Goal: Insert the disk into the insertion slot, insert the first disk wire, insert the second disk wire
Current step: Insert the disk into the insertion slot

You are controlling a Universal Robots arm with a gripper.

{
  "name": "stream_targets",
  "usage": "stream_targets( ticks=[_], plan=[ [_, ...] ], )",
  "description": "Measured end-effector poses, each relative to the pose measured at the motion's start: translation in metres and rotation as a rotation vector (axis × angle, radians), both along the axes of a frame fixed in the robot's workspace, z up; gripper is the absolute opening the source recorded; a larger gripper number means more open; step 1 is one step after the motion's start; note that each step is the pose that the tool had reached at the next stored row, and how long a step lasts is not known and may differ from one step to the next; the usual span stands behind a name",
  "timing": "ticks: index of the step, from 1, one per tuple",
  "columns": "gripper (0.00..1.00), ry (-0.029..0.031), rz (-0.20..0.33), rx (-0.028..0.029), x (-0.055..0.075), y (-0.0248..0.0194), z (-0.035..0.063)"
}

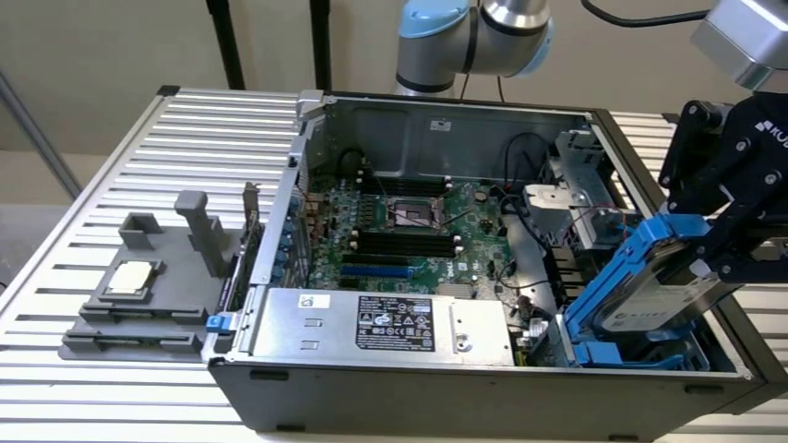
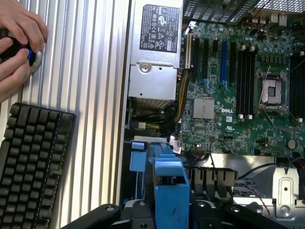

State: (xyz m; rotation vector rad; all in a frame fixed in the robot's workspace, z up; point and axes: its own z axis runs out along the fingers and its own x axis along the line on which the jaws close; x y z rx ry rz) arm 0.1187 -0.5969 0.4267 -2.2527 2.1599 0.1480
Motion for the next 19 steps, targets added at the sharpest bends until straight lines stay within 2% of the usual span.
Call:
stream_targets(
  ticks=[5,13,17,19],
  plan=[
    [0.33,0.0000,0.000,-0.0002,0.0000,0.0000,-0.0010],
    [0.33,0.0000,0.000,-0.0002,0.0000,0.0043,-0.0013],
    [0.33,-0.0005,0.000,0.0015,0.0002,0.0047,-0.0019],
    [0.34,0.0000,0.000,0.0004,0.0002,0.0047,-0.0017]
  ],
)
